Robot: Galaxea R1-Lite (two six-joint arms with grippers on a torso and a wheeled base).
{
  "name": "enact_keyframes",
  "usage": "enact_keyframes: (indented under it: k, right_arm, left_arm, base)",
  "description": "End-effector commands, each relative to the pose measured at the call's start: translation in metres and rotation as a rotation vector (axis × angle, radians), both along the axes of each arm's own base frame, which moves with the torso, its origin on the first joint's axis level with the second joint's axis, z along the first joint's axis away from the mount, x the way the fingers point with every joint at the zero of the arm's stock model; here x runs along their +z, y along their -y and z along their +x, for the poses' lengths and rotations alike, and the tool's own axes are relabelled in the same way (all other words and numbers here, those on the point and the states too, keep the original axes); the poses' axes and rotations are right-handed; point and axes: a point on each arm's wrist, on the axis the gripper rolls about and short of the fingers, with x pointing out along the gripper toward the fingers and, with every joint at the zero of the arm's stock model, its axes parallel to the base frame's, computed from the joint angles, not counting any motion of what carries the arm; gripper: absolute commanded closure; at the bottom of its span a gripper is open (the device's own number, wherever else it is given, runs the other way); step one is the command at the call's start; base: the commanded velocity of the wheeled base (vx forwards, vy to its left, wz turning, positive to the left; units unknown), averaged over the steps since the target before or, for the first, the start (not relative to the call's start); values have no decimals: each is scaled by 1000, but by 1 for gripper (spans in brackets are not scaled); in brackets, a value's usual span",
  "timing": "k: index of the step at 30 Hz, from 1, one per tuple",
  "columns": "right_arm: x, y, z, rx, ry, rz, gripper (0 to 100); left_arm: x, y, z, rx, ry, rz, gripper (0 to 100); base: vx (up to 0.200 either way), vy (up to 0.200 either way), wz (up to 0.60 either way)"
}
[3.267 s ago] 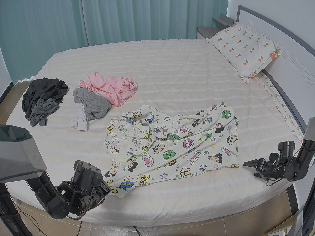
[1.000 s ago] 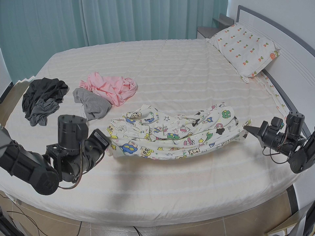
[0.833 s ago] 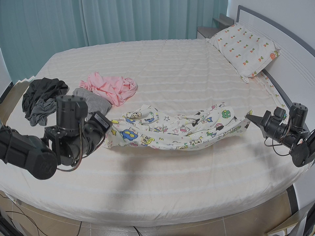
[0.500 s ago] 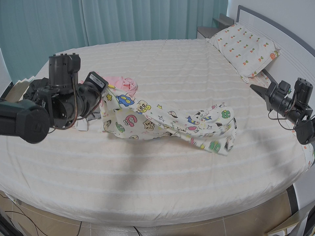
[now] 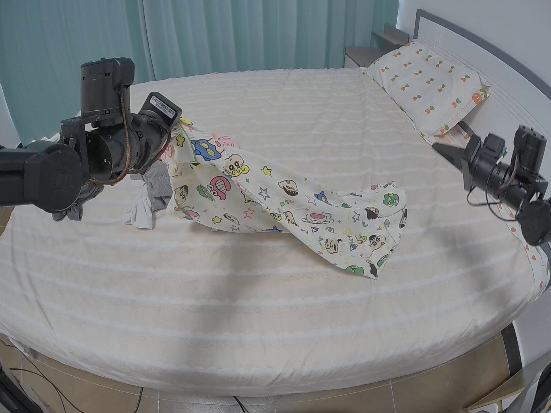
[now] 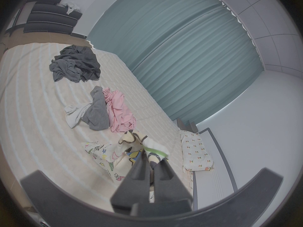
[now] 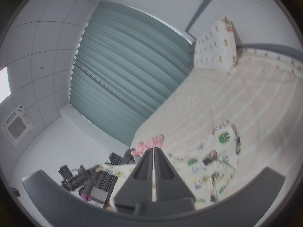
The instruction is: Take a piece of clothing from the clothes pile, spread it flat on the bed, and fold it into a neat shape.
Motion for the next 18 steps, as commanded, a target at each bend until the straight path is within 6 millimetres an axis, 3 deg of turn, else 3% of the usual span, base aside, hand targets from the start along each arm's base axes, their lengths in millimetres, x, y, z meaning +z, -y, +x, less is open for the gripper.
enact_keyframes:
  k: [1, 2, 3, 9, 11, 14, 18]
  right_arm:
    - [-90, -14, -28, 139, -288, -64, 100]
    - [-90, -14, -28, 139, -288, -64, 100]
    - [-111, -19, -32, 157, -361, -66, 0]
    - [-154, -40, -42, 196, -553, -20, 0]
    - [-156, -43, -41, 190, -571, 1, 0]
    - [-165, -63, -29, 128, -616, 94, 0]
    - [-174, -73, -13, 32, -569, 90, 0]
  left_arm:
    - [-6, 4, -3, -14, -25, 10, 100]
    - [-6, 4, -3, -14, -25, 10, 100]
    - [-9, 5, -4, -16, -33, 12, 100]
    - [-11, 5, -4, -16, -40, 15, 100]
    - [-11, 5, -4, -16, -39, 15, 100]
    - [-11, 4, -5, -16, -39, 15, 100]
    - [-11, 4, -6, -16, -40, 15, 100]
  base:
    - [0, 0, 0]
    - [0, 0, 0]
    - [0, 0, 0]
    - [0, 0, 0]
    - [0, 0, 0]
    - [0, 0, 0]
    - [0, 0, 0]
